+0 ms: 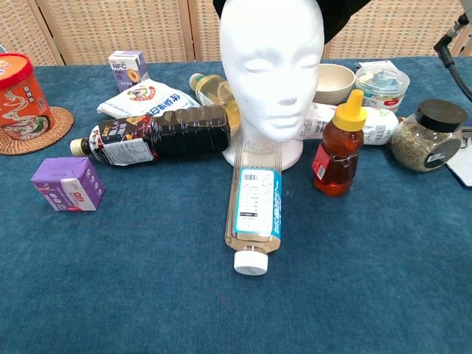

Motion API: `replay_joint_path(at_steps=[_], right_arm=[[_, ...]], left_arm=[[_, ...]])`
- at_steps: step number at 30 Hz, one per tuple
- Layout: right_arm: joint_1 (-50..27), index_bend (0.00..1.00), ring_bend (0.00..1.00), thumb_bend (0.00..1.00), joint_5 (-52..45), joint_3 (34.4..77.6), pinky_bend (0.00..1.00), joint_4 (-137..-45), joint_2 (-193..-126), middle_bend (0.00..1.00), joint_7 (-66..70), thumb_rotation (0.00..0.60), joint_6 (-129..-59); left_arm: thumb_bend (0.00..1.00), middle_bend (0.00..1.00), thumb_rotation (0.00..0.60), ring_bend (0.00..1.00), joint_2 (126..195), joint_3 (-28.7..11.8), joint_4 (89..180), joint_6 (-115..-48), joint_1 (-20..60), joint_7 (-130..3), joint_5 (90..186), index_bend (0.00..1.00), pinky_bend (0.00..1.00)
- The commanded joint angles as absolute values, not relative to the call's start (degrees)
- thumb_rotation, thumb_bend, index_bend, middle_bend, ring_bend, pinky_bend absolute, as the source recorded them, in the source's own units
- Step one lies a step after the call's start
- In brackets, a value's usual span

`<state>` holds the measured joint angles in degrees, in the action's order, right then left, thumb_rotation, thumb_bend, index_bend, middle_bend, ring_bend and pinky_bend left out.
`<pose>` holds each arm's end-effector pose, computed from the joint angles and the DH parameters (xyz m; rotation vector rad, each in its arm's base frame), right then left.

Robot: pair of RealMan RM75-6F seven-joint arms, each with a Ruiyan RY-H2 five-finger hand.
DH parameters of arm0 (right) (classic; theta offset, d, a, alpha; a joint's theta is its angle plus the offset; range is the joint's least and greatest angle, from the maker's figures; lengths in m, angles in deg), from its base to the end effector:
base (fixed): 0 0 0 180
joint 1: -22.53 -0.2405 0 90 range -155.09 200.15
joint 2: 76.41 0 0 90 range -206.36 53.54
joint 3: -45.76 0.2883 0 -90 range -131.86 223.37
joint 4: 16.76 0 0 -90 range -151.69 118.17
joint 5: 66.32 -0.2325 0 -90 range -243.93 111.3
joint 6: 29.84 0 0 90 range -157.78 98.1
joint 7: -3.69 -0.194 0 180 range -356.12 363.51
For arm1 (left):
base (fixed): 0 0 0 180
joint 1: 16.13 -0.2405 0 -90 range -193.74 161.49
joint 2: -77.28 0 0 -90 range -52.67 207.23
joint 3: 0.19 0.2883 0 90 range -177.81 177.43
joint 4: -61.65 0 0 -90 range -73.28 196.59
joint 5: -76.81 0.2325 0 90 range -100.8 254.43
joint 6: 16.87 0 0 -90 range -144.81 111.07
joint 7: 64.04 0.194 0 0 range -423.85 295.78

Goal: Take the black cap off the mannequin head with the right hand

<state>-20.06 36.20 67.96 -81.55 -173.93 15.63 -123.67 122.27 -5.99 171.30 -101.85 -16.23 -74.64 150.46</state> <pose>-0.0648 -0.4083 0.0676 1.3771 -0.0307 1.6522 -0.3460 0.2095 0.2564 -1.0765 -1.0835 -0.9085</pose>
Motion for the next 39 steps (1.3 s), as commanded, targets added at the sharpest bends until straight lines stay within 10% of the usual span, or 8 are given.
replay_joint_path(at_steps=[1,21,39], right_arm=[[-21.79,0.68,0.7,0.59,33.25,70.27,0.82,-79.55,-173.68,0.73,16.18,0.6,-121.66],[-30.48,0.68,0.7,0.59,20.55,75.53,0.82,-55.76,-175.68,0.73,12.12,0.6,-112.92],[-26.46,0.69,0.7,0.59,23.14,65.23,0.82,-38.91,-172.43,0.73,0.19,0.6,-113.72]], left_arm=[[0.08,0.0,0.6,0.0,122.19,-6.04,171.5,-101.98,-16.24,-74.38,150.44,0.0,0.14],[0.08,0.0,0.6,0.0,122.32,-6.51,172.05,-101.89,-15.96,-72.31,148.82,0.0,0.14],[0.08,0.0,0.6,0.0,123.06,-6.21,173.03,-102.13,-15.73,-69.82,149.51,0.0,0.14]])
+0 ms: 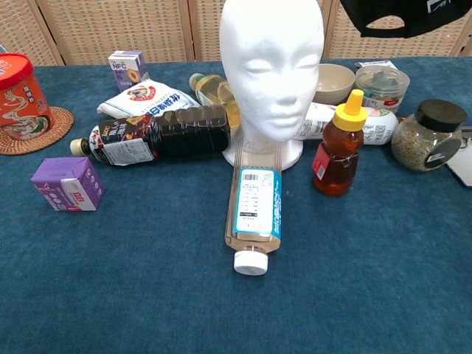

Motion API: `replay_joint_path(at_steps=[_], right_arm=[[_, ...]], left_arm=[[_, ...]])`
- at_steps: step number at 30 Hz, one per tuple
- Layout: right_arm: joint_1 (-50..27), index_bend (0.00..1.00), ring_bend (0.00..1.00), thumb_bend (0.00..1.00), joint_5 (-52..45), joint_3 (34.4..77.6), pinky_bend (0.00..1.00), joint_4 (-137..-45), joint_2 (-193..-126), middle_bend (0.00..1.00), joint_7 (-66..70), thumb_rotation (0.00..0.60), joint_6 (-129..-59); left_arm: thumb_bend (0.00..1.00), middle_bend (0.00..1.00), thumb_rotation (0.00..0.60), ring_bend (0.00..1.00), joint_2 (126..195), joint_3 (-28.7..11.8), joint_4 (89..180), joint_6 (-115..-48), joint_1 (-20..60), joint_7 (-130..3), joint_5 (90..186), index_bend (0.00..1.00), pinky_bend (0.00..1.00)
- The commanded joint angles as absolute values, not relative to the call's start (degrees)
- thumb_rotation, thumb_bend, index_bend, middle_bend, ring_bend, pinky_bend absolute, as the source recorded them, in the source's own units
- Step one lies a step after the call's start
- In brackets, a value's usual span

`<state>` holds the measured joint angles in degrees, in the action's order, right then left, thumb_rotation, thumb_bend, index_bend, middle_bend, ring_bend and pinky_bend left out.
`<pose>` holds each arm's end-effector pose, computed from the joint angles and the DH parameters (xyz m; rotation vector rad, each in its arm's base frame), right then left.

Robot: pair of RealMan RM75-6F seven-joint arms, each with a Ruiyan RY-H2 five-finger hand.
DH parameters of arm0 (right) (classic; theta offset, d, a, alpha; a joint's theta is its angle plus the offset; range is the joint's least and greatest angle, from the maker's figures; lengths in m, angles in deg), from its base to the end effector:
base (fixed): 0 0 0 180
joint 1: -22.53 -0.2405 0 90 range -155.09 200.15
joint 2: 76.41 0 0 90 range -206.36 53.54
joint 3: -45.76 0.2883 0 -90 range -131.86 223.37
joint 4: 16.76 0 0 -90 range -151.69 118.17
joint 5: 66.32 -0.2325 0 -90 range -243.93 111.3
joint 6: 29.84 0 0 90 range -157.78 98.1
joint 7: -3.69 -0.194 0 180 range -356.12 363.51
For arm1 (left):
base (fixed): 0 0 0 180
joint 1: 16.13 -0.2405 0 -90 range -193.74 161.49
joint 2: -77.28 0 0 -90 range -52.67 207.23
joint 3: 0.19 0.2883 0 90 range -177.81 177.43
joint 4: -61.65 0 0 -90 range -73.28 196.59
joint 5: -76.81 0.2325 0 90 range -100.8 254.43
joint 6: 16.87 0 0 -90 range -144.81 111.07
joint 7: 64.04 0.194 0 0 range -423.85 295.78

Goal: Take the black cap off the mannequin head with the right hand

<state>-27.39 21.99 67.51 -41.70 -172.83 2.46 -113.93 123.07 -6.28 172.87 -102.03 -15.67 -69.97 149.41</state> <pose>-0.1650 -0.5327 0.1599 1.3085 0.0651 1.1537 -0.3407 0.2130 0.2501 -1.0890 -1.0611 -0.8753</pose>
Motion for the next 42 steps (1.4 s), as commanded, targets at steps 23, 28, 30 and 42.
replay_joint_path(at_steps=[23,28,30,42], right_arm=[[-18.69,0.69,0.69,0.58,22.86,56.31,0.81,-28.17,-173.8,0.73,-10.7,0.6,-114.02],[-16.4,0.69,0.68,0.58,22.62,55.47,0.81,-29.26,-173.52,0.73,-12.65,0.6,-116.5],[-15.04,0.69,0.68,0.58,23.3,54.38,0.8,-29.65,-173.25,0.73,-13.04,0.6,-118.49],[-10.64,0.63,0.64,0.48,27.59,48.7,0.76,-33.49,-171.67,0.68,-13.09,0.6,-126.12]], left_arm=[[0.08,0.0,0.6,0.0,123.33,-5.98,174.29,-103.24,-16.1,-68.67,150.44,0.0,0.14],[0.08,0.0,0.6,0.0,123.23,-5.93,174.01,-102.86,-16.02,-69.32,150.55,0.0,0.14],[0.08,0.0,0.6,0.0,123.02,-5.97,173.81,-102.94,-16.12,-70.01,150.7,0.0,0.14],[0.08,0.0,0.6,0.0,122.16,-5.52,174.14,-103.81,-16.81,-70.97,152.18,0.0,0.14]])
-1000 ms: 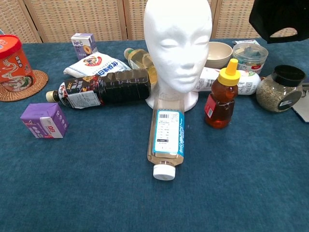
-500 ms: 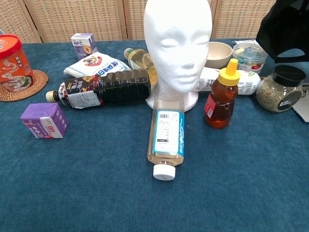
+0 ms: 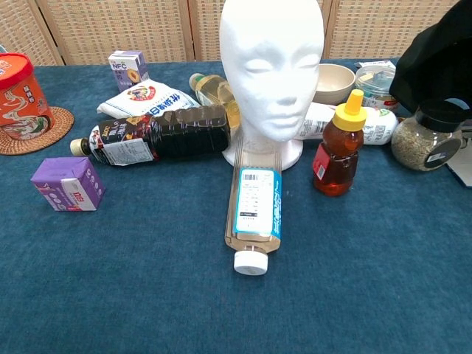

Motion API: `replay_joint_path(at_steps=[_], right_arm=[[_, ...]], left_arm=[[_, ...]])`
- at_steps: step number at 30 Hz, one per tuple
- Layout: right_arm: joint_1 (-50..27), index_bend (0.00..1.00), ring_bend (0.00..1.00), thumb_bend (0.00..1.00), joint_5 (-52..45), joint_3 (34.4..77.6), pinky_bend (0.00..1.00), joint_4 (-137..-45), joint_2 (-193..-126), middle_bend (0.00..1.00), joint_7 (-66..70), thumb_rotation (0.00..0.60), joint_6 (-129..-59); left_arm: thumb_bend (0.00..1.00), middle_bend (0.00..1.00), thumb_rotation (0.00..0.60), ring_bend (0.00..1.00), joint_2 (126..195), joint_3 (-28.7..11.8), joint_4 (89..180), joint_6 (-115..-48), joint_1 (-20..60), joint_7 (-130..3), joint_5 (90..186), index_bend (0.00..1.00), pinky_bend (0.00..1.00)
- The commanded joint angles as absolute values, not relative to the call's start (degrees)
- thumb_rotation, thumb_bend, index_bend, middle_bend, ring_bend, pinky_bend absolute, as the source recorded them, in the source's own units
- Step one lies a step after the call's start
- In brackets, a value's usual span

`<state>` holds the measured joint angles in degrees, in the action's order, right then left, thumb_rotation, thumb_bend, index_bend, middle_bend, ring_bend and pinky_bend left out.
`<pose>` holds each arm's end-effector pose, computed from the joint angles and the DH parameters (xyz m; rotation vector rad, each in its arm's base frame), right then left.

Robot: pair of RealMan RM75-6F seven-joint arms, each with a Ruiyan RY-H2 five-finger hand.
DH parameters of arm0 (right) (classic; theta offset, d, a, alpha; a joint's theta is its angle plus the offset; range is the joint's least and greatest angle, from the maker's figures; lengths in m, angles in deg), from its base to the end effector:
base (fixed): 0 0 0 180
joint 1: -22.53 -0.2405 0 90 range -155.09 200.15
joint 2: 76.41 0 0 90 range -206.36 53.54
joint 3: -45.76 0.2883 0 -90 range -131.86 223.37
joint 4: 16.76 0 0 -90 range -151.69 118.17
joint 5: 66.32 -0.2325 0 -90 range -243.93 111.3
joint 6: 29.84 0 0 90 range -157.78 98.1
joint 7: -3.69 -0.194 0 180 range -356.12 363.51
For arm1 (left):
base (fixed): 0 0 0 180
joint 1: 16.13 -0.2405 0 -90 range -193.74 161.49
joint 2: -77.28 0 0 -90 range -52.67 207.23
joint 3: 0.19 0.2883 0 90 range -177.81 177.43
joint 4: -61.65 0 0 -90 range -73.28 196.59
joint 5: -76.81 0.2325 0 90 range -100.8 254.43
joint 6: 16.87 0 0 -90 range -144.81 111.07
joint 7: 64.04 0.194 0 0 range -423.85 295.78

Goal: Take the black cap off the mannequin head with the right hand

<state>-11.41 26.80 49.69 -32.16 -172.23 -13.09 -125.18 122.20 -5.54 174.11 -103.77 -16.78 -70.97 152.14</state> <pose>-0.2918 -0.4338 0.1372 1.6196 0.0263 1.0664 -0.3315 0.2055 0.2523 -1.1014 -1.0557 -0.9071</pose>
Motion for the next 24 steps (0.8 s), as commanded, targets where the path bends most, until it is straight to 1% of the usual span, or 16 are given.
replay_joint_path(at_steps=[1,4,7,10,12,15,17,20,24], right_arm=[[-10.36,0.62,0.64,0.47,27.89,48.34,0.76,-34.12,-171.46,0.68,-12.97,0.6,-126.56],[-9.45,0.52,0.62,0.42,28.86,47.16,0.76,-36.71,-170.29,0.64,-12.28,0.6,-127.64],[-8.72,0.4,0.59,0.35,30.17,45.79,0.74,-39.24,-168.66,0.56,-11.22,0.6,-128.57],[-7.55,0.33,0.53,0.24,32.03,43.86,0.68,-43.36,-166.53,0.48,-10.36,0.6,-129.87],[-6.67,0.29,0.47,0.18,33.02,42.69,0.62,-48.18,-164.24,0.42,-9.83,0.6,-130.16],[-6.09,0.26,0.4,0.1,34.07,41.58,0.52,-55.37,-160.87,0.36,-8.11,0.6,-129.58],[-5.87,0.25,0.37,0.05,34.58,41.11,0.47,-58.76,-159.21,0.34,-7.04,0.6,-129.24],[-5.32,0.25,0.35,0.01,35.95,40.31,0.45,-64.78,-156.03,0.33,-4.74,0.6,-129.34],[-4.52,0.24,0.33,0.0,37.16,39.62,0.43,-70.58,-152.79,0.31,-4.44,0.6,-129.65]], left_arm=[[0.08,0.0,0.6,0.0,122.13,-5.51,174.15,-103.84,-16.83,-70.99,152.2,0.0,0.14],[0.08,0.0,0.6,0.0,122.03,-5.36,174.1,-103.83,-16.92,-71.24,152.45,0.0,0.14],[0.08,0.0,0.6,0.0,121.81,-5.13,173.94,-103.77,-17.1,-72.19,152.92,0.0,0.14],[0.08,0.0,0.6,0.0,121.62,-5.1,173.6,-103.95,-17.33,-73.0,152.94,0.0,0.14],[0.08,0.0,0.6,0.0,121.52,-5.03,173.58,-103.9,-17.43,-73.44,152.93,0.0,0.14],[0.08,0.0,0.6,0.0,121.31,-4.77,173.56,-103.67,-17.46,-73.72,153.35,0.0,0.14],[0.08,0.0,0.6,0.0,121.25,-4.73,173.56,-103.67,-17.49,-73.73,153.42,0.0,0.14],[0.08,0.0,0.6,0.0,121.3,-4.72,173.51,-103.94,-17.62,-73.85,153.46,0.0,0.14],[0.08,0.0,0.6,0.0,121.38,-4.63,173.42,-103.88,-17.64,-73.84,153.49,0.0,0.14]])
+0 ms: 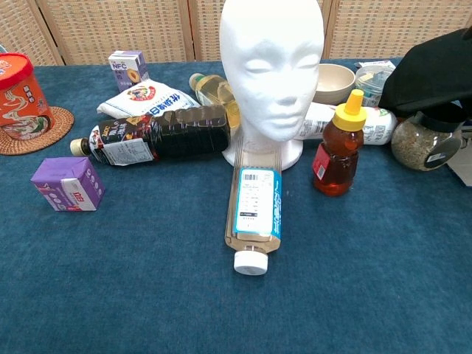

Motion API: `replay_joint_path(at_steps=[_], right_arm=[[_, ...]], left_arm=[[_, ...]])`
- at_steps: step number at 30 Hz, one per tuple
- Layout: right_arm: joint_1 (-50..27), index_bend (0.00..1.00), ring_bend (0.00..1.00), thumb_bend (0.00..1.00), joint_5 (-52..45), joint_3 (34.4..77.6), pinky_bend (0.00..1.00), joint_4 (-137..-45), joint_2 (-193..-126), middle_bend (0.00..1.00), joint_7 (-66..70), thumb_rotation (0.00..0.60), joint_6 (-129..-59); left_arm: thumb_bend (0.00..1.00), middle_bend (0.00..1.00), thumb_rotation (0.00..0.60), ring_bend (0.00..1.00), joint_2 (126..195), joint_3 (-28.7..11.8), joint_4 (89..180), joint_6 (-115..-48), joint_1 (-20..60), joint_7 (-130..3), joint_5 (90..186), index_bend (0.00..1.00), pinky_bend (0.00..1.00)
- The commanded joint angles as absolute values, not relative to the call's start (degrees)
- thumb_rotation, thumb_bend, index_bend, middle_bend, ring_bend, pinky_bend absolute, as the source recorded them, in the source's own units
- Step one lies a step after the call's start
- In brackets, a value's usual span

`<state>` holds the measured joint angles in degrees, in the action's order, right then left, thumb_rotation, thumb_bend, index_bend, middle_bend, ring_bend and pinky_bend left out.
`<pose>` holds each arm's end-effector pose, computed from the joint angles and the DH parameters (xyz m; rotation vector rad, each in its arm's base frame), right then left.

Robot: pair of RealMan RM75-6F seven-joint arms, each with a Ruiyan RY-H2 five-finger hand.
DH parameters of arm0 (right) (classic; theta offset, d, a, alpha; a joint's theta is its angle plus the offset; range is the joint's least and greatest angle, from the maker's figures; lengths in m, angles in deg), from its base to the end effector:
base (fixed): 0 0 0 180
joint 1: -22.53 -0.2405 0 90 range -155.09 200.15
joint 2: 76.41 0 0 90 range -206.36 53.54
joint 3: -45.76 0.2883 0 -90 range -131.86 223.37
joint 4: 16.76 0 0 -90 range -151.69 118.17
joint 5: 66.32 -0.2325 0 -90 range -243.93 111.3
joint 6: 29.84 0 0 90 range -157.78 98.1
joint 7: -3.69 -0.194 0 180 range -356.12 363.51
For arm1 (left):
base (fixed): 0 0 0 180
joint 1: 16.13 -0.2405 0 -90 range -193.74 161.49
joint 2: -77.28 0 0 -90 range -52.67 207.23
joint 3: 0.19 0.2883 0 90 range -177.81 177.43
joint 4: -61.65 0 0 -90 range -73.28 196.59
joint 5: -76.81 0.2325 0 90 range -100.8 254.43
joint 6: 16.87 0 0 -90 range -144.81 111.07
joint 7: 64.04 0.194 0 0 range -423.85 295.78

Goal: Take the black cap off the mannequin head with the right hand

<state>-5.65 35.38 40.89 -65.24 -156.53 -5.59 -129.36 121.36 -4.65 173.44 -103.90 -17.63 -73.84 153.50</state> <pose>-0.2883 -0.3493 0.1196 1.8531 -0.1337 1.1744 -0.3347 0.1981 0.2552 -1.1015 -1.0764 -0.9176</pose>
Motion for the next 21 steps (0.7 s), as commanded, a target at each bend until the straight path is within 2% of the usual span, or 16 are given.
replay_joint_path(at_steps=[1,6,18,21], right_arm=[[-4.35,0.24,0.31,0.0,37.44,39.41,0.42,-71.93,-151.99,0.3,-4.67,0.6,-129.63],[-3.24,0.18,0.2,0.0,37.62,38.13,0.33,-82.97,-146.39,0.21,-6.81,0.6,-127.57],[-0.97,0.18,0.19,0.0,37.34,41.59,0.32,-85.64,-143.42,0.2,-6.49,0.6,-130.39],[0.82,0.17,0.17,0.0,35.54,41.07,0.29,-90.65,-140.56,0.18,-4.35,0.6,-128.5]], left_arm=[[0.08,0.0,0.6,0.0,121.4,-4.63,173.41,-103.88,-17.64,-73.81,153.45,0.0,0.14],[0.08,0.0,0.6,0.0,121.65,-4.56,173.41,-103.83,-17.6,-73.62,153.55,0.0,0.14],[0.08,0.0,0.6,0.0,123.83,-3.66,171.55,-104.91,-18.5,-72.96,154.42,0.0,0.14],[0.08,0.0,0.6,0.0,125.91,-3.36,169.18,-106.01,-18.92,-72.12,155.33,0.0,0.14]])
